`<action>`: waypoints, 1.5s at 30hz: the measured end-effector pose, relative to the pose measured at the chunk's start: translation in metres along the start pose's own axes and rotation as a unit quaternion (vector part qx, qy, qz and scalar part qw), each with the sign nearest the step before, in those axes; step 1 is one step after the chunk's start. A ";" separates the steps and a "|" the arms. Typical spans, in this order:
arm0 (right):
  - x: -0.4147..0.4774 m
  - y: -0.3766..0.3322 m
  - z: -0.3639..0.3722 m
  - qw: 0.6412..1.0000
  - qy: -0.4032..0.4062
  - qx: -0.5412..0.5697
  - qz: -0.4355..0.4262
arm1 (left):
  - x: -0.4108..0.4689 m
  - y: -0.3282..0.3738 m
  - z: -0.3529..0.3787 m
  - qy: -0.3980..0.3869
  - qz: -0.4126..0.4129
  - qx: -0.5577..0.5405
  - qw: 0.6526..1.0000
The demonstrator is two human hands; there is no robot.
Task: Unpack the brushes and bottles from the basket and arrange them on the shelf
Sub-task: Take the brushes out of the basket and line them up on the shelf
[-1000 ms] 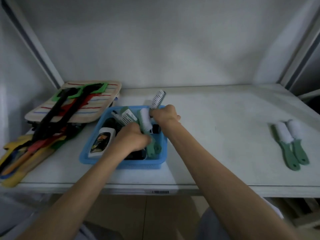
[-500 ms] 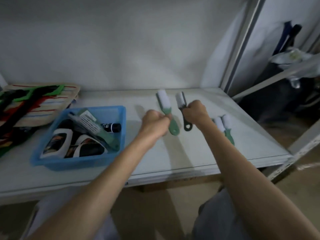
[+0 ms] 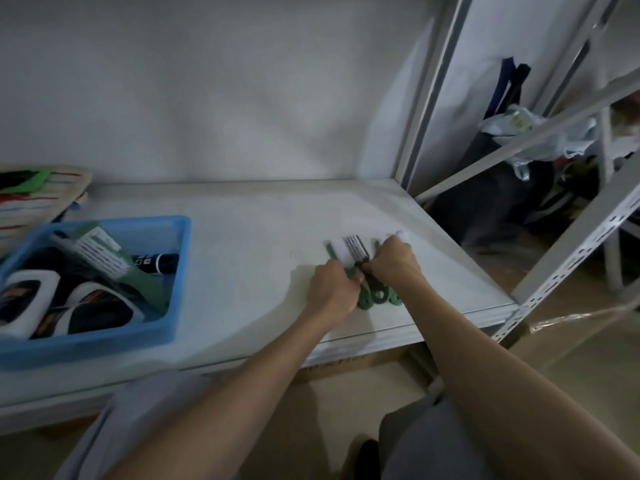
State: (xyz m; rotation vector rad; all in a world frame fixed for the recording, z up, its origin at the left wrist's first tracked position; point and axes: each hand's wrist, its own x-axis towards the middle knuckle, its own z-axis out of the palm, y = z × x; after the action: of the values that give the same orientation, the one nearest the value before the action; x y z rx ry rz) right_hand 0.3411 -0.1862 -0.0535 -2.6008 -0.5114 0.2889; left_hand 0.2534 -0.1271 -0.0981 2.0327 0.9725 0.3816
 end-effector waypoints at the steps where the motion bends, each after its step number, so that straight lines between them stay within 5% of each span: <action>1: 0.001 -0.002 0.002 1.000 0.005 -0.016 -0.008 | 0.000 0.001 0.001 -0.001 0.015 0.011 1.000; 8: 0.006 -0.018 0.001 0.995 0.066 -0.065 -0.043 | -0.014 0.004 -0.050 -0.024 0.036 0.040 0.998; 15: -0.040 -0.083 0.016 0.979 0.100 0.018 -0.180 | -0.021 -0.036 -0.185 0.172 0.035 0.025 0.984; 20: -0.090 -0.163 0.058 0.946 0.033 0.150 -0.286 | -0.027 -0.098 -0.268 0.260 -0.051 0.083 0.961; 25: -0.118 -0.213 0.110 0.911 -0.083 0.084 -0.394 | -0.047 -0.137 -0.292 0.163 -0.126 0.206 0.957; 33: -0.122 -0.242 0.136 0.861 -0.082 -0.210 -0.456 | -0.035 -0.131 -0.258 0.121 -0.133 0.271 0.946; 41: -0.113 -0.244 0.137 0.882 -0.099 -0.162 -0.432 | -0.029 -0.138 -0.242 0.176 -0.126 0.225 0.950; 45: -0.108 -0.246 0.135 0.881 -0.137 -0.153 -0.426 | -0.029 -0.140 -0.248 0.165 -0.158 0.092 0.969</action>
State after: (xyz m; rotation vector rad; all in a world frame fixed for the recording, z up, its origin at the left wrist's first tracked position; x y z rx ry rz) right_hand 0.1292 0.0266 -0.0396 -2.3233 -1.8402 0.2811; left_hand 0.0241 0.0385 -0.0555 1.9655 1.5631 0.4795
